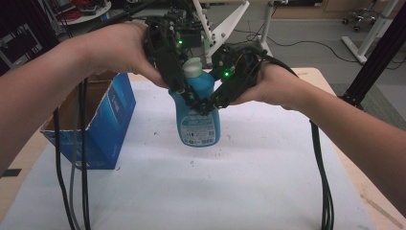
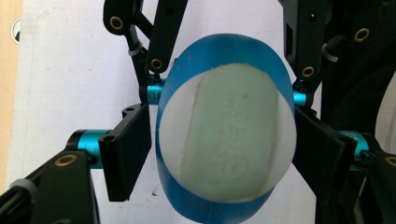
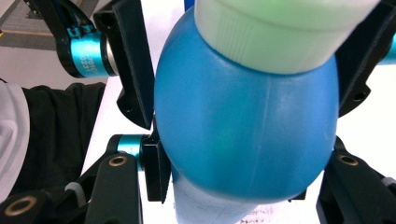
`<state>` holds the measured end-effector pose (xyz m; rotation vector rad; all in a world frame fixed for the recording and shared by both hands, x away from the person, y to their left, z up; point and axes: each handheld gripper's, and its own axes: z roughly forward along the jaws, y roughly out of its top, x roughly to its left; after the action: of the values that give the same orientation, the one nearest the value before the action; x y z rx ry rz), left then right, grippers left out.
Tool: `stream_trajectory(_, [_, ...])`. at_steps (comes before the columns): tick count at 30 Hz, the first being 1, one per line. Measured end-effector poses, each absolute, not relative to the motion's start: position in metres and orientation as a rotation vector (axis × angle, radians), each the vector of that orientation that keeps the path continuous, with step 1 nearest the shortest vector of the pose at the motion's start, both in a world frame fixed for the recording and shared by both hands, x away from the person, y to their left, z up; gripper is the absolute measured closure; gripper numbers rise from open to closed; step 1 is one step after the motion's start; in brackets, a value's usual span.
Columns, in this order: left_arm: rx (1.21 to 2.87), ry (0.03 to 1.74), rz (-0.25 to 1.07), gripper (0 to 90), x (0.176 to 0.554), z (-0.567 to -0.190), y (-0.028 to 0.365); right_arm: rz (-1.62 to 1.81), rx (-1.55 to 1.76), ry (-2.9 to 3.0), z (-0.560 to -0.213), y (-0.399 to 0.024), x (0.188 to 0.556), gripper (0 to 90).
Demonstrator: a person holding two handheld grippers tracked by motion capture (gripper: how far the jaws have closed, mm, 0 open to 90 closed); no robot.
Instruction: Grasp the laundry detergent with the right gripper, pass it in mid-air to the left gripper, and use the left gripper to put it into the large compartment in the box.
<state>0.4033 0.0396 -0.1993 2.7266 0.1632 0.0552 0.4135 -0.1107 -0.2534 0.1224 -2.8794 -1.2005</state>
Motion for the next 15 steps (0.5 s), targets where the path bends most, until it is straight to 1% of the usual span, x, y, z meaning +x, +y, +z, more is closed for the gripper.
stream_trajectory(8, [2.726,0.163,0.057,27.9,0.4023,-0.1996,0.0386,-1.214,0.137,-2.882,-0.2522,-0.1100,0.4147,45.6])
stream_trajectory(13, [2.729,0.156,0.060,28.0,0.4020,-0.1994,0.0386,-1.214,0.131,-2.882,-0.2522,-0.1102,0.4144,45.7])
stream_trajectory(14, [2.731,0.158,0.057,29.8,0.4019,-0.1993,0.0387,-1.208,0.132,-2.885,-0.2524,-0.1097,0.4143,45.7])
stream_trajectory(15, [2.727,0.160,0.061,29.8,0.4017,-0.1994,0.0388,-1.211,0.135,-2.886,-0.2526,-0.1095,0.4145,45.7])
